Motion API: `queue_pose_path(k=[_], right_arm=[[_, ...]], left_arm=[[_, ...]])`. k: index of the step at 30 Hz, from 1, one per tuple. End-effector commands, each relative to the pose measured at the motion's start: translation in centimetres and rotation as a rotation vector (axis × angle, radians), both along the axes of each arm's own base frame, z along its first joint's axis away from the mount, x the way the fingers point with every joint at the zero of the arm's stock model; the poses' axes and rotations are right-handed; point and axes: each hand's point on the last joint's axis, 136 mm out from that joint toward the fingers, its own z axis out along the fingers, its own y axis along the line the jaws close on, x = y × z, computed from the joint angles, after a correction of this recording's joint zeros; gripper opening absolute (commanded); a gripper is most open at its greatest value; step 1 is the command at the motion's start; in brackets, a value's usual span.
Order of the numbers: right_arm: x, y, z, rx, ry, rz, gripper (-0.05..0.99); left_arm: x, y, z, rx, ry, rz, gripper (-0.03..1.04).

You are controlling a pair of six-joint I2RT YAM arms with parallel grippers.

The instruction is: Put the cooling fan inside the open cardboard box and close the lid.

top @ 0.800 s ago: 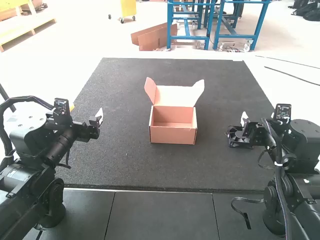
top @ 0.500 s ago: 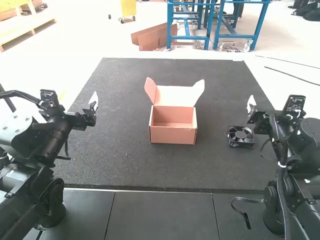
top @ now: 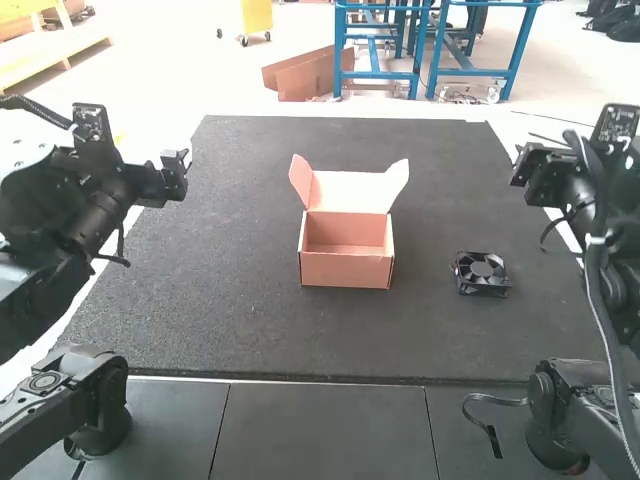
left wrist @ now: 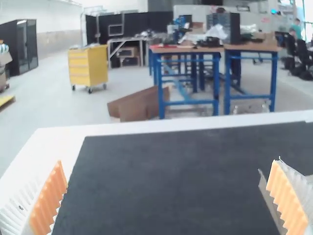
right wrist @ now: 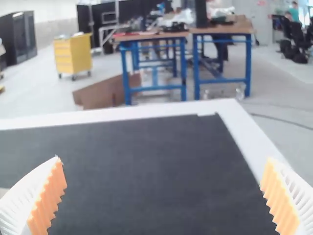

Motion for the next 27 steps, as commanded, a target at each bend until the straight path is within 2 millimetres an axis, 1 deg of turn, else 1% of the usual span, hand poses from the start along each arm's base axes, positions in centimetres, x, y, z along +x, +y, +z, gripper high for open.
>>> queue_pose_path(k=[1,4,5,6,7,9,11,12,14,16,17,18,21,23,25,27], right_arm=[[1.7,-0.6,3.0,0.013,0.044,-0.042,0.92],[3.1,-0.5,2.9,0.001,0.18,-0.045,0.92],[3.5,-0.5,3.0,-0.002,0.213,-0.045,0.92],[3.8,-0.5,3.5,-0.003,0.232,-0.045,0.92],[4.1,-0.5,4.0,-0.006,0.244,-0.043,0.92],[4.3,-0.1,4.9,-0.01,0.276,-0.028,0.92],[4.6,0.0,5.6,-0.016,0.305,-0.023,0.91],[4.7,-0.1,5.9,-0.017,0.324,-0.026,0.9],[4.7,-0.2,6.4,-0.025,0.359,-0.028,0.89],[5.0,-0.2,5.7,-0.037,0.428,-0.027,0.89],[5.0,0.0,4.5,-0.042,0.494,-0.017,0.89],[5.0,0.0,3.7,-0.036,0.537,-0.016,0.9],[4.9,0.6,2.5,-0.002,0.611,0.006,0.9],[5.0,0.4,2.2,0.024,0.633,-0.009,0.9],[5.0,0.1,1.3,0.06,0.697,-0.032,0.91],[5.4,0.1,1.0,0.1,0.73,-0.034,0.91]], left_arm=[[0.9,0.5,3.5,-0.012,-0.008,0.031,0.97],[2.5,0.1,4.2,-0.006,0.104,0.029,0.97],[3.1,-0.1,4.0,-0.007,0.157,0.027,0.97],[3.7,-0.4,3.6,-0.007,0.214,0.02,0.97],[4.1,-0.5,3.8,-0.02,0.25,0.021,0.97],[4.7,-0.2,4.3,-0.051,0.295,0.038,0.97],[5.0,0.8,5.2,-0.053,0.307,0.072,0.97],[5.1,1.2,5.0,-0.05,0.331,0.087,0.97],[5.4,2.0,3.1,-0.034,0.416,0.116,0.97],[5.2,2.4,1.0,-0.011,0.515,0.132,0.97],[5.0,2.4,0.1,-0.001,0.563,0.134,0.97],[4.7,2.4,-0.3,0.005,0.592,0.132,0.97],[3.9,1.1,-0.7,0.015,0.633,0.06,0.97],[3.5,0.3,-0.8,0.016,0.648,0.021,0.97],[3.3,-0.2,-0.7,0.023,0.652,0.004,0.97],[3.2,-0.9,0.0,0.028,0.637,-0.021,0.97]])
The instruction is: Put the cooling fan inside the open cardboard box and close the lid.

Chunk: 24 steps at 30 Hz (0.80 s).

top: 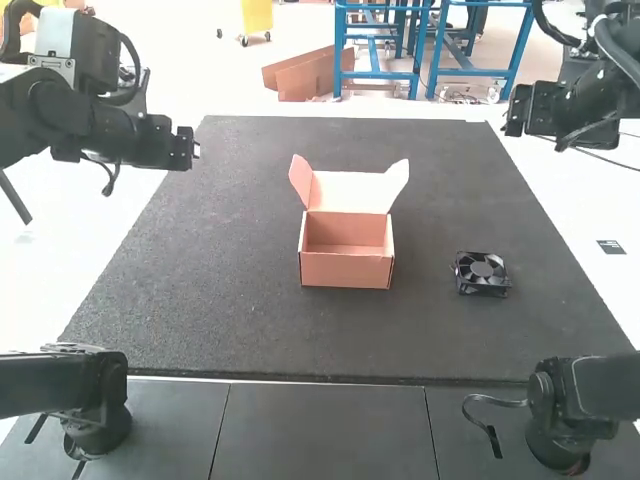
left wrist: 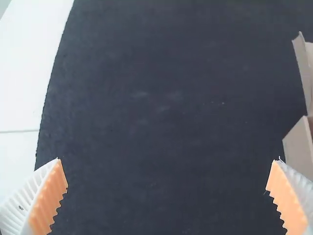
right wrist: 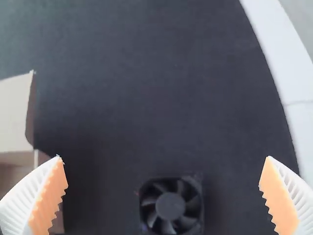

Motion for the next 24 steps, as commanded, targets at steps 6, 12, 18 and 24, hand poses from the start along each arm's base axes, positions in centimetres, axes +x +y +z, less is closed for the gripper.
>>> queue_pose_path(k=[6,12,18,24], right_arm=[[1.1,-0.2,0.3,0.093,0.057,-0.052,0.91],[2.0,-0.3,-1.1,0.069,0.114,-0.03,0.91],[1.4,-1.4,-4.8,0.069,0.278,-0.057,0.9],[0.6,-1.9,-8.1,0.052,0.386,-0.066,0.9]], left_arm=[[-0.7,-4.2,3.8,-0.042,-0.081,-0.174,0.97],[-1.0,-5.7,2.7,-0.044,-0.057,-0.22,0.97],[-1.1,-5.6,2.5,-0.044,-0.049,-0.217,0.97],[-1.0,-5.7,2.5,-0.047,-0.047,-0.217,0.97]])
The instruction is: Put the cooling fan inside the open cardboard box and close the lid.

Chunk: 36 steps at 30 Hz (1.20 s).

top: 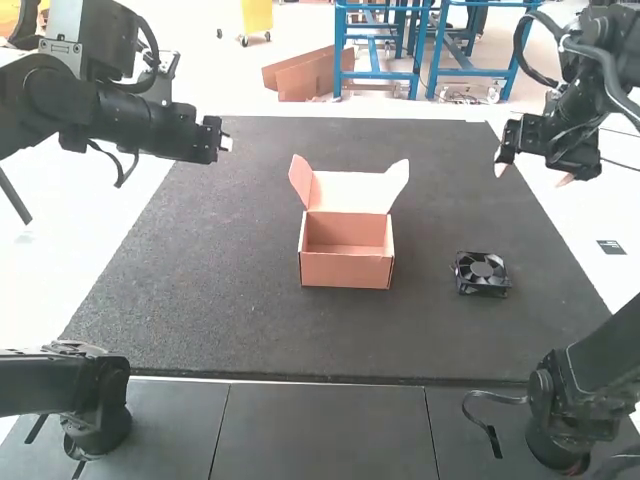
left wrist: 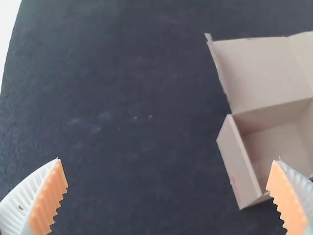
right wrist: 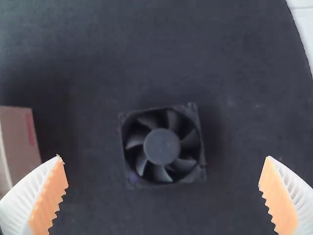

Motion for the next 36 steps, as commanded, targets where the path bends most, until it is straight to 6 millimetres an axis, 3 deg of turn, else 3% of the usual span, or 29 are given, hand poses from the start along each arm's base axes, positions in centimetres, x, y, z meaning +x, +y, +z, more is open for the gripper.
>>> queue_pose_path(k=[1,9,36], right_arm=[[-0.7,-0.4,-1.2,-0.009,0.038,0.003,0.9],[-2.5,-0.9,-6.0,-0.038,0.131,0.005,0.9],[-3.0,-4.9,-14.0,-0.162,0.199,-0.068,0.9]], left_arm=[[-0.1,-0.3,0.5,-0.01,-0.014,-0.016,0.97],[-0.3,-0.5,-0.5,-0.01,0.012,-0.029,0.97],[0.5,1.8,-3.3,0.053,0.033,0.085,0.97]])
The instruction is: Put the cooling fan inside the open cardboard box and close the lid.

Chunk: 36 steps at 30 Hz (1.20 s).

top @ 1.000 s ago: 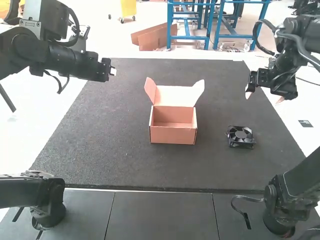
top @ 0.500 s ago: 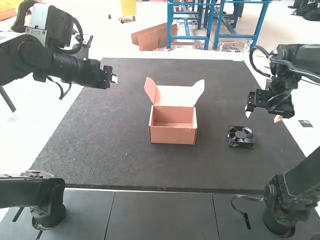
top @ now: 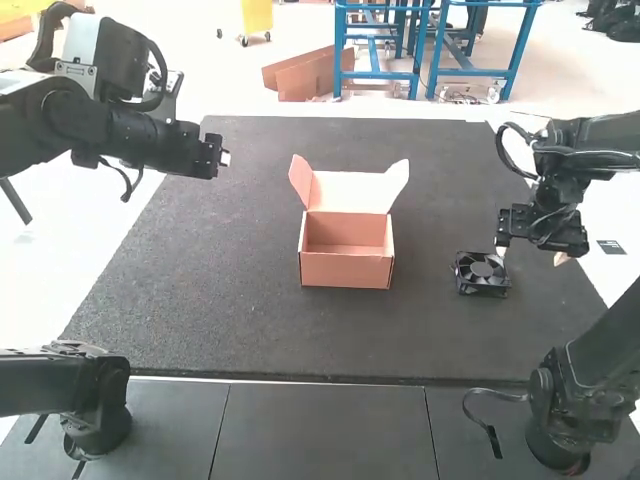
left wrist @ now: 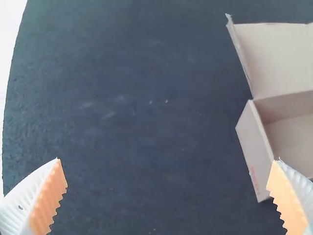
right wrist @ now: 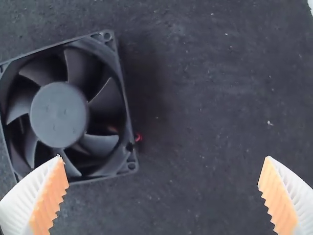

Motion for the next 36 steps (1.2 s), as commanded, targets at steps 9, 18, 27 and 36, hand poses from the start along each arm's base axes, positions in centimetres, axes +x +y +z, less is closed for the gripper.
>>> queue_pose_path(k=[9,18,27,36], right_arm=[[0.3,-1.3,-1.5,-0.027,0.034,-0.012,0.9],[0.2,-1.3,-2.9,-0.024,0.068,-0.01,0.9],[0.3,-1.3,-4.1,-0.023,0.088,-0.008,0.9],[1.0,-1.6,-4.8,-0.034,0.08,-0.011,0.9]], left_arm=[[0.4,1.3,-0.9,0.017,-0.002,0.056,0.97],[0.7,1.6,-0.9,0.016,-0.004,0.067,0.97],[0.6,1.7,-1.0,0.018,0.002,0.071,0.97],[0.5,1.8,-0.9,0.019,0.006,0.071,0.97]])
